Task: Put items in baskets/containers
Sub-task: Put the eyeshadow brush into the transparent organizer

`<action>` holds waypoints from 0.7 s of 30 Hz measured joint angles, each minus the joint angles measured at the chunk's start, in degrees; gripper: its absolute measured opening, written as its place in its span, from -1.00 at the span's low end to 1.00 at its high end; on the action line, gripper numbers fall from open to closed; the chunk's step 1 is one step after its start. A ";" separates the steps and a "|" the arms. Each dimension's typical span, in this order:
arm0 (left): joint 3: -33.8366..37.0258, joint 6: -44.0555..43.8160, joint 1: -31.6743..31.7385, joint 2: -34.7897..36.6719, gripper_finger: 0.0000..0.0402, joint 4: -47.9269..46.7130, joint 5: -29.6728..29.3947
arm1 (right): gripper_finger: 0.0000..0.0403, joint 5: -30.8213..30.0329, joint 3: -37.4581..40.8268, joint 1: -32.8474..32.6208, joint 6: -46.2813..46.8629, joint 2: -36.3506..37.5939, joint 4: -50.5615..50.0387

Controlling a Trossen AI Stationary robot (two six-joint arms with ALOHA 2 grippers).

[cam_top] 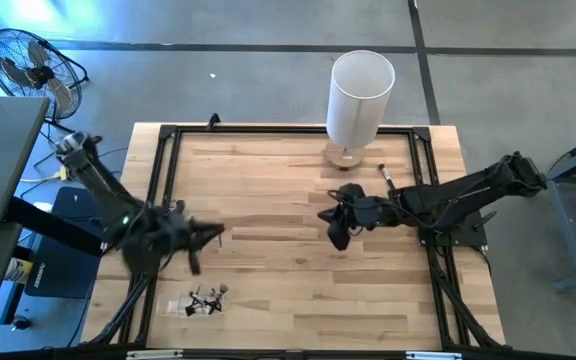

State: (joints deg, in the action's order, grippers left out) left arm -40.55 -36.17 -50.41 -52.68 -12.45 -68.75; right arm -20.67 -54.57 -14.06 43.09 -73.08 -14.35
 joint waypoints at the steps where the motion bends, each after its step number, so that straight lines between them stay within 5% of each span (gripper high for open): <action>1: -0.55 -0.90 -3.16 -1.31 -0.94 -0.13 -2.67 | -0.97 -0.06 0.00 -0.61 -0.02 0.00 0.02; 11: -4.05 -5.88 -21.95 -9.81 -0.94 -0.09 -5.58 | -0.98 -1.64 0.00 -4.01 -0.12 -0.02 0.13; 21: -2.92 -10.62 -31.47 -11.94 -0.94 -1.03 -10.55 | -0.99 -3.52 0.00 -4.11 0.67 -0.04 2.55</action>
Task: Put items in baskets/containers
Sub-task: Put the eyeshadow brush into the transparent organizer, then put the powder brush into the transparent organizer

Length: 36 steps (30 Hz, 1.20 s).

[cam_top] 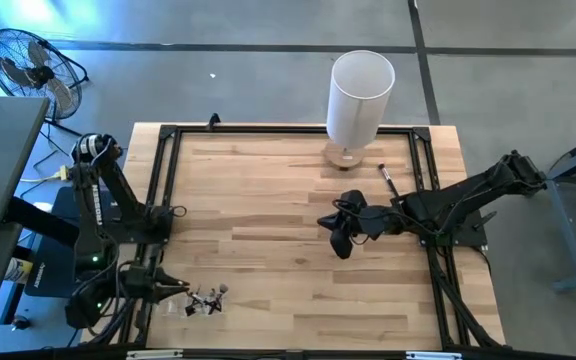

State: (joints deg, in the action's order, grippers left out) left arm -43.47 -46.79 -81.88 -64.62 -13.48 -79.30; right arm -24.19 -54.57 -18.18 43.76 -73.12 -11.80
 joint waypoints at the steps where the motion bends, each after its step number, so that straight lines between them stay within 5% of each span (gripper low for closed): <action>1: 0.69 -1.18 -0.72 -0.05 -0.94 -0.23 -0.42 | -0.99 -0.39 0.00 0.00 0.52 0.00 0.14; 9: 9.00 -15.56 -7.50 -0.05 -0.94 -0.43 -1.21 | -0.99 -4.78 0.00 0.00 7.26 0.00 0.60; 25: 16.52 -22.39 -15.73 -0.02 -0.94 -0.37 2.96 | -0.98 -10.88 0.00 0.03 10.35 0.00 3.13; 36: 17.89 -24.16 -15.62 -0.01 -0.43 -0.49 6.53 | -0.99 -12.93 0.00 0.18 11.39 0.00 3.29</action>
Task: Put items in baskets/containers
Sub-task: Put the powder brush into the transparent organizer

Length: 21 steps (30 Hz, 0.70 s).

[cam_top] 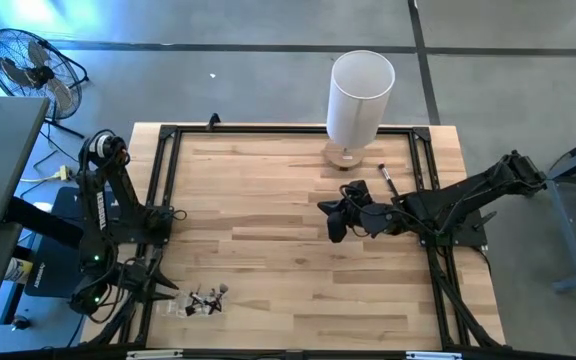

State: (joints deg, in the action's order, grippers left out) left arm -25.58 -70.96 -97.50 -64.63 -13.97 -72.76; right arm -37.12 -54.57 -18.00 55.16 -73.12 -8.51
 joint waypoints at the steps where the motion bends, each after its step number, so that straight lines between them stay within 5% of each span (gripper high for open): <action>1: 0.00 -0.46 -0.01 0.13 -0.42 -0.02 0.00 | -0.99 -0.02 0.00 0.00 0.01 0.00 0.00; 11: 0.00 -9.82 0.91 14.93 -0.40 -17.70 0.97 | -0.99 0.00 0.00 0.00 -0.07 0.00 -0.04; 18: -0.01 4.12 12.11 29.57 -0.40 -21.53 3.17 | -0.98 0.42 0.00 0.00 -1.23 0.00 -1.79; 21: -1.96 10.47 16.26 28.89 -0.39 -21.08 2.58 | -0.98 1.02 0.00 0.02 -1.62 0.00 -3.77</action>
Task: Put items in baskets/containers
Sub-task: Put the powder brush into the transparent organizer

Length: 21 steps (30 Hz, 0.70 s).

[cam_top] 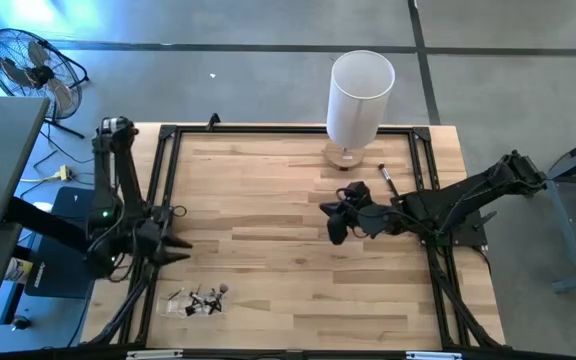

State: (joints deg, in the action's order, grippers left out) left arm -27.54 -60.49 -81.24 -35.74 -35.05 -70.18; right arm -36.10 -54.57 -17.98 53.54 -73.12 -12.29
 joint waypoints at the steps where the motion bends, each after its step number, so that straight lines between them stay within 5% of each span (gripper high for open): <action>1: -0.39 1.38 1.79 -0.22 -0.39 -0.10 1.06 | -0.99 0.45 0.00 0.00 0.00 0.00 -1.07; 5: -1.76 11.21 11.88 -0.25 -0.39 6.46 5.33 | -0.99 2.96 0.02 0.09 -0.04 0.00 -7.14; 12: -1.68 30.18 30.75 -5.65 -0.39 27.44 21.61 | -0.97 4.88 0.06 1.13 -5.19 0.00 -15.64; 21: -1.60 35.91 56.55 -17.98 -0.39 46.28 40.31 | -0.96 5.33 0.04 5.08 -7.31 0.00 -23.48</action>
State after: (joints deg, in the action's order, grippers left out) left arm -29.14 -24.58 -24.69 -53.72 11.23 -29.87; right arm -30.77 -54.52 -12.90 46.23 -73.12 -35.76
